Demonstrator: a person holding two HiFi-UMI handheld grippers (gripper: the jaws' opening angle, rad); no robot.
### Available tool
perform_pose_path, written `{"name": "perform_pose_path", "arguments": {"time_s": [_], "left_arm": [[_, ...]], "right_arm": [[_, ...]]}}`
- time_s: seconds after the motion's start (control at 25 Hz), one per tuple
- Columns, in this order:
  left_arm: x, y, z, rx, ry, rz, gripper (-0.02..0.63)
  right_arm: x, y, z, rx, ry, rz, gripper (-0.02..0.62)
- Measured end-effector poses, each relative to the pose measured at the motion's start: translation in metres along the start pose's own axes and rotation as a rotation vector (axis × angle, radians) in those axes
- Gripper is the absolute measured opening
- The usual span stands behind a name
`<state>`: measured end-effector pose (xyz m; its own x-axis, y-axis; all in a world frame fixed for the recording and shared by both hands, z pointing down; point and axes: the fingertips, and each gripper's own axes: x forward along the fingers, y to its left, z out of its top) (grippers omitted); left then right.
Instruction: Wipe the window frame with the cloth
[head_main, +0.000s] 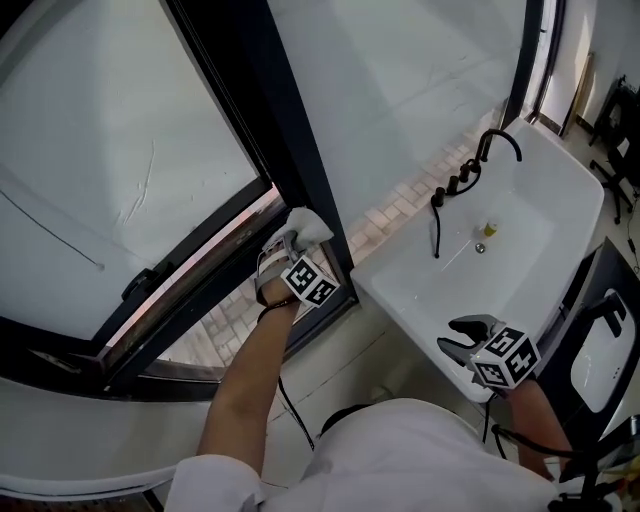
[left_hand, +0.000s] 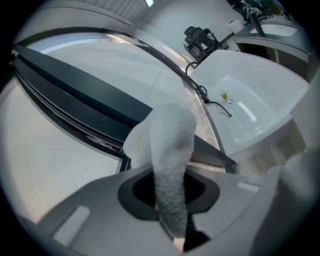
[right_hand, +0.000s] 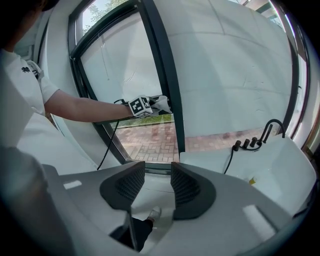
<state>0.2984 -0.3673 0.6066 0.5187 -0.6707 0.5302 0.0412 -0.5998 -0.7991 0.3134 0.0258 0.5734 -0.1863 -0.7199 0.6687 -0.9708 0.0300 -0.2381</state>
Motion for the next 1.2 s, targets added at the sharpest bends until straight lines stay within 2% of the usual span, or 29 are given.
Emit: {"name": "perform_pose_path", "arguments": {"time_s": [0.2,0.4,0.6,0.88,1.2], "left_arm": [[-0.03,-0.004,0.018,0.068,-0.041,-0.059,0.094],[-0.043,0.027,0.058,0.131,-0.072,-0.056,0.094],[-0.036,0.057,0.079,0.161,-0.042,-0.06,0.094],[-0.054,0.118,0.097,0.168,-0.037,-0.039,0.095],[-0.115,0.214,0.134,0.17,-0.055,-0.002,0.095]], "right_arm": [[0.004,-0.004,0.007,-0.004,-0.028,0.018,0.164],[0.019,0.0,0.021,-0.03,-0.055,0.06,0.164],[0.026,0.006,0.025,-0.046,-0.072,0.089,0.164],[0.03,0.005,0.025,-0.049,-0.077,0.079,0.164],[0.034,0.012,0.03,-0.064,-0.099,0.094,0.164]]}}
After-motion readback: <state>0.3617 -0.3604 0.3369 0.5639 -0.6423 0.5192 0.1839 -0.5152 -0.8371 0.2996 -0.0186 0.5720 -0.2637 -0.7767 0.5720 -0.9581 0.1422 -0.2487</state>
